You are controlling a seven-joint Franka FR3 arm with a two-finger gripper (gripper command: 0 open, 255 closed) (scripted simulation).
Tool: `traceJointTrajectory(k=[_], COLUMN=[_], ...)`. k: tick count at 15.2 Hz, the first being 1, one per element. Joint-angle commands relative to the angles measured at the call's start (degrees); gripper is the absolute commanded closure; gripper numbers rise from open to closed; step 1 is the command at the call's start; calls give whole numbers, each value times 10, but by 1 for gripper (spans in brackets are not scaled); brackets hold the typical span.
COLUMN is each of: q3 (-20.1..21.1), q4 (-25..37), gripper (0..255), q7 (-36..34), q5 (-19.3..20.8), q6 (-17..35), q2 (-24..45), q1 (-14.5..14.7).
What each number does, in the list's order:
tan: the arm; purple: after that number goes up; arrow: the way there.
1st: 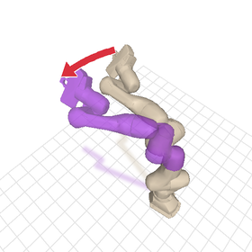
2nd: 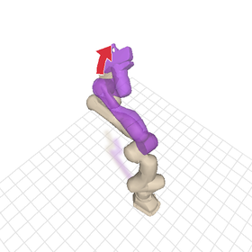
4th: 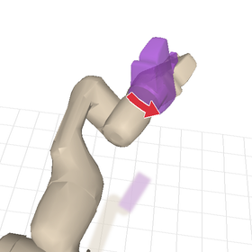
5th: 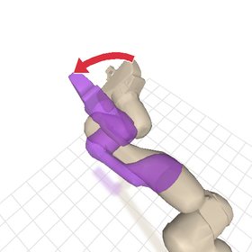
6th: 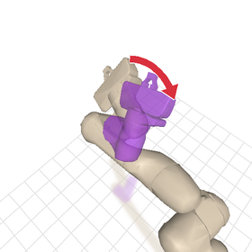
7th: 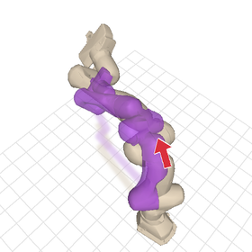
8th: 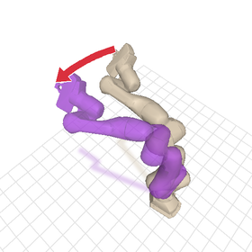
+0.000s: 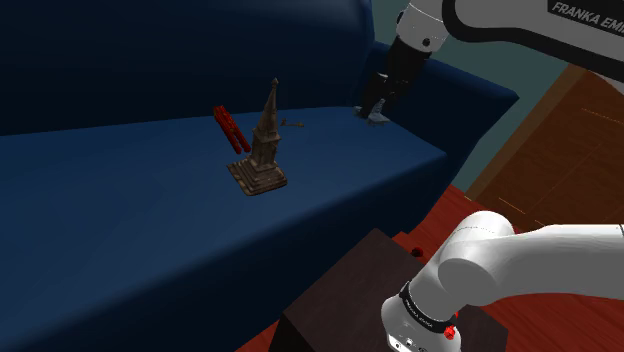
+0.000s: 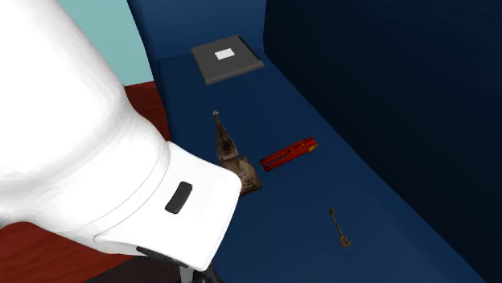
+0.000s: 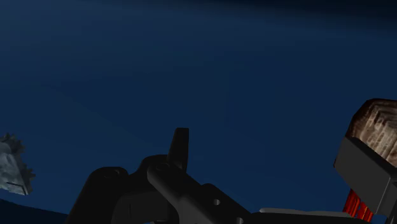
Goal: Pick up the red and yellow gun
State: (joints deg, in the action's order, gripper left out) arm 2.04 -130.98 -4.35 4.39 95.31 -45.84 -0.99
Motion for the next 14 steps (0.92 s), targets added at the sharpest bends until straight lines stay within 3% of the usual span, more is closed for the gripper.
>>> traceJointTrajectory(k=[1, 14], q3=[0, 60], q4=[0, 101], gripper=[0, 0], q7=[0, -102], q5=[0, -50], q6=[0, 135], q2=[0, 244], q1=[0, 12])
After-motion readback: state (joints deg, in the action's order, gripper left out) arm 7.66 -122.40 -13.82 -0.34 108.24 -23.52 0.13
